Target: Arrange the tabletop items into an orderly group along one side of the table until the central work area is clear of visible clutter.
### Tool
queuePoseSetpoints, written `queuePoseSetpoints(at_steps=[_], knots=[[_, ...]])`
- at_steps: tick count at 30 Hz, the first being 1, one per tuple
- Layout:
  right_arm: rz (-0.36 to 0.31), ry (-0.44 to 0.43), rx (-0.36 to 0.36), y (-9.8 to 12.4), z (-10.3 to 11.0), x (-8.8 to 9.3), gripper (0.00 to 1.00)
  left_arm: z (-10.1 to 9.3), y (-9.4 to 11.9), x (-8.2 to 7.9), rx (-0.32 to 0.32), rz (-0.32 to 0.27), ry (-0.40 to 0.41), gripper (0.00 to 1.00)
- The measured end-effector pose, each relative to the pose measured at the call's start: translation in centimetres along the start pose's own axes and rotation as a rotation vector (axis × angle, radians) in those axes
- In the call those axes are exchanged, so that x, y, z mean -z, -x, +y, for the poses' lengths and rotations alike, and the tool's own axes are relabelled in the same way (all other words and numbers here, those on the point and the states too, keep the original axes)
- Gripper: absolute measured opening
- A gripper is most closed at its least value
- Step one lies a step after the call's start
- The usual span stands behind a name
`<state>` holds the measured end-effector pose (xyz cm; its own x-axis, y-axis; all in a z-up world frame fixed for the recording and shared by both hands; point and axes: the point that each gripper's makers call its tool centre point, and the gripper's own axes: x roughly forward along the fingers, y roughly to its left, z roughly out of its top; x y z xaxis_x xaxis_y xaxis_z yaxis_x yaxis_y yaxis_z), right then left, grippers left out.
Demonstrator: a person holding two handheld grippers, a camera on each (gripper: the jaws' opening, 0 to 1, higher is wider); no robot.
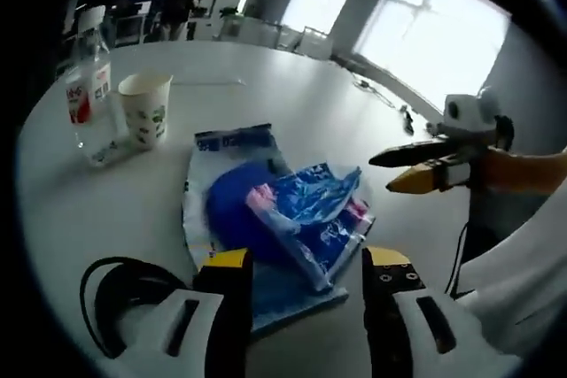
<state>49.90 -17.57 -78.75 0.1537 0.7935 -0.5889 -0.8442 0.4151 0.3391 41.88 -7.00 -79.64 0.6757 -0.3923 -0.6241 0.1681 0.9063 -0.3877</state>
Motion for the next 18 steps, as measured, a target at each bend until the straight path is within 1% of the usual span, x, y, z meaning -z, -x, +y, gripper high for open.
queuePoseSetpoints(at_steps=[3, 4, 7, 9, 11, 12, 13, 15, 18], knots=[[0.003, -0.043, -0.013, -0.5, 0.1, 0.2, 0.41, 0.0, -0.3, 0.3, 0.003, 0.02, 0.025, 0.37], [0.003, -0.045, -0.013, -0.6, 0.0, 0.3, 0.4, -0.1, -0.4, 0.3, 0.007, 0.023, 0.036, 0.34], [0.014, -0.047, -0.015, -0.8, 0.1, 0.6, 0.36, -0.2, -0.7, 0.6, -0.003, 0.036, 0.034, 0.26], [0.03, -0.041, -0.016, -0.9, 0.1, 1.1, 0.32, 0.0, -0.9, 0.8, -0.005, 0.042, 0.053, 0.26], [0.045, -0.042, -0.018, -1.0, 0.0, 1.5, 0.28, -0.5, -1.2, 1.0, 0.023, 0.043, 0.097, 0.26], [0.053, -0.055, -0.026, -1.0, 0.0, 1.7, 0.23, -0.6, -1.2, 1.1, 0.025, 0.051, 0.104, 0.26], [0.052, -0.058, -0.025, -1.0, -0.1, 1.8, 0.2, -0.6, -1.3, 1.2, 0.021, 0.056, 0.095, 0.26], [0.047, -0.063, -0.026, -1.0, -0.1, 1.7, 0.18, -0.5, -1.3, 1.4, 0.015, 0.062, 0.082, 0.23], [0.057, -0.075, -0.03, -1.4, -0.1, 1.9, 0.15, -0.5, -1.2, 1.6, 0.016, 0.069, 0.092, 0.17]])
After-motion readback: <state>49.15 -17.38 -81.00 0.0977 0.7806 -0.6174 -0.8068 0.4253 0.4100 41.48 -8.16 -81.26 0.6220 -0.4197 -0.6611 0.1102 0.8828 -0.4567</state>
